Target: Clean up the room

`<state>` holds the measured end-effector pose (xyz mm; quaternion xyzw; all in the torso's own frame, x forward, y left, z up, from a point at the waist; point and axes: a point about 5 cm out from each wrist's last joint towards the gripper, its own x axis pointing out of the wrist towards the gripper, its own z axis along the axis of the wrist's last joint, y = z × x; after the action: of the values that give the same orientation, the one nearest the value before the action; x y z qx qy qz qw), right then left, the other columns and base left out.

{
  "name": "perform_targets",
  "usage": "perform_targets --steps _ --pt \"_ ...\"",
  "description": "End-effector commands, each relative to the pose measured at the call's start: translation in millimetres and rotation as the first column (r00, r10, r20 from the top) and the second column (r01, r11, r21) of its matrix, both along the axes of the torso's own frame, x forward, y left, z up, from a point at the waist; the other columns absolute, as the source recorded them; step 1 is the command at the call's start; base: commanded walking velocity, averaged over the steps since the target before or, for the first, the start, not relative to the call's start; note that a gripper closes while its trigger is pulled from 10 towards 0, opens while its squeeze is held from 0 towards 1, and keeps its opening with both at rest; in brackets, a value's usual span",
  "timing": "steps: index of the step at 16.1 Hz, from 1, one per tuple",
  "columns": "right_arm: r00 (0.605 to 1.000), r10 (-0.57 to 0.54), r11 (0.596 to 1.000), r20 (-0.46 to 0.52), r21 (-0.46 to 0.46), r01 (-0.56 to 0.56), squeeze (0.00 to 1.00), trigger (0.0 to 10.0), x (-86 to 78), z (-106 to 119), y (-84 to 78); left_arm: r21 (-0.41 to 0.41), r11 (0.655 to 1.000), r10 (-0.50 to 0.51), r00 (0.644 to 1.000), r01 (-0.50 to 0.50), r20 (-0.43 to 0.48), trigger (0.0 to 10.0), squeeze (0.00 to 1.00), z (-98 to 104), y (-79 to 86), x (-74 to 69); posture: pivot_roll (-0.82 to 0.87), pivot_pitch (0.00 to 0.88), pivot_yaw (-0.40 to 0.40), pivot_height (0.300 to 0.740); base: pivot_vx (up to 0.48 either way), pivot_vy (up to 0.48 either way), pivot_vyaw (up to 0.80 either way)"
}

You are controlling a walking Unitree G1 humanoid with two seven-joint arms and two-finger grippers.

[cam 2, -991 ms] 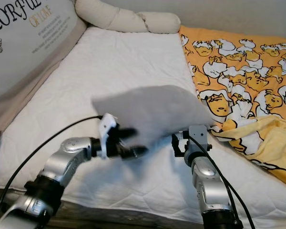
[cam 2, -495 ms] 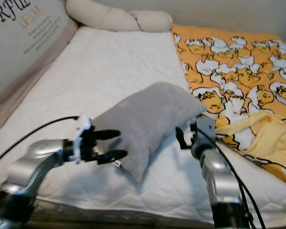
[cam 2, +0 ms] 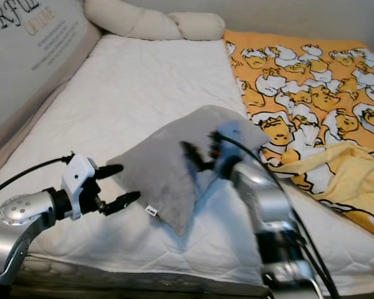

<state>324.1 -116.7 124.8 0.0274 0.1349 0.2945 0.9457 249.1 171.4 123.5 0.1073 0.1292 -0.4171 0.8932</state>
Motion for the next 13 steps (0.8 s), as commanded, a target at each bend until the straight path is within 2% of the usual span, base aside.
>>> perform_targets --steps 1,2,3,4,6,7,8,9,10,13 --pt "0.996 0.057 0.994 -0.063 -0.086 -0.062 1.0 10.0 1.1 -12 11.8 0.034 0.999 0.003 1.0 -0.003 0.013 10.0 0.0 2 1.3 -1.3 -0.04 0.0 -0.016 0.74 0.0 0.0 0.0" --pt "0.994 0.075 0.986 -0.081 -0.143 -0.086 1.0 10.0 2.7 -18 17.3 0.044 0.999 0.007 1.0 -0.008 0.015 10.0 0.0 2 2.4 -1.6 -0.04 0.0 -0.017 0.74 0.0 0.0 0.0" --pt "0.996 0.046 0.954 -0.076 -0.293 -0.067 0.91 10.0 10.4 -29 24.1 0.071 0.997 0.015 1.0 -0.017 0.019 10.0 0.0 1 4.3 -3.4 -0.03 0.0 -0.017 0.74 0.0 0.0 0.0" --pt "0.997 -0.001 0.928 -0.078 -0.373 -0.028 0.0 10.0 16.3 -39 27.6 0.086 0.996 0.018 1.0 -0.02 0.021 10.0 0.0 2 5.3 -5.4 -0.03 0.0 -0.018 0.74 0.0 0.0 0.0" --pt "0.992 -0.033 0.866 -0.124 -0.499 -0.033 0.0 10.0 17.4 -59 28.4 0.167 0.986 0.025 1.0 -0.026 0.009 10.0 0.0 -2 11.0 -9.1 -0.01 0.0 -0.025 0.74 0.0 0.0 0.0" --pt "0.988 -0.045 0.836 -0.145 -0.547 -0.042 0.0 10.0 16.5 -66 25.9 0.225 0.972 0.06 0.998 -0.06 0.006 10.0 0.0 -7 17.0 -7.6 0.0 0.0 -0.032 0.74 0.0 0.0 0.0" --pt "0.987 -0.05 0.826 -0.153 -0.562 -0.045 0.0 9.1 15.9 -69 24.5 0.24 0.969 0.062 0.998 -0.062 0.006 10.0 0.0 -8 18.8 -7.4 0.0 0.0 -0.033 0.74 0.0 0.0 0.0" --pt "0.985 -0.058 0.814 -0.165 -0.579 -0.049 0.0 2.7 15.5 -73 22.5 0.241 0.969 0.057 0.998 -0.056 0.006 10.0 0.0 -8 19.9 -7.9 0.0 0.0 -0.034 0.74 0.0 0.0 0.0" --pt "0.982 -0.065 0.811 -0.179 -0.583 -0.052 0.0 0.0 15.1 -76 21.4 0.213 0.976 0.047 0.999 -0.048 0.007 10.0 0.0 -4 18.3 -9.0 0.0 0.0 -0.032 0.74 0.0 0.0 0.0" --pt "0.977 -0.074 0.812 -0.202 -0.581 -0.059 0.0 0.0 13.7 -82 19.2 0.2 0.98 0.004 1.0 -0.003 -0.006 10.0 0.0 0 14.2 -10.5 0.0 0.0 -0.03 0.74 0.0 0.0 0.0"
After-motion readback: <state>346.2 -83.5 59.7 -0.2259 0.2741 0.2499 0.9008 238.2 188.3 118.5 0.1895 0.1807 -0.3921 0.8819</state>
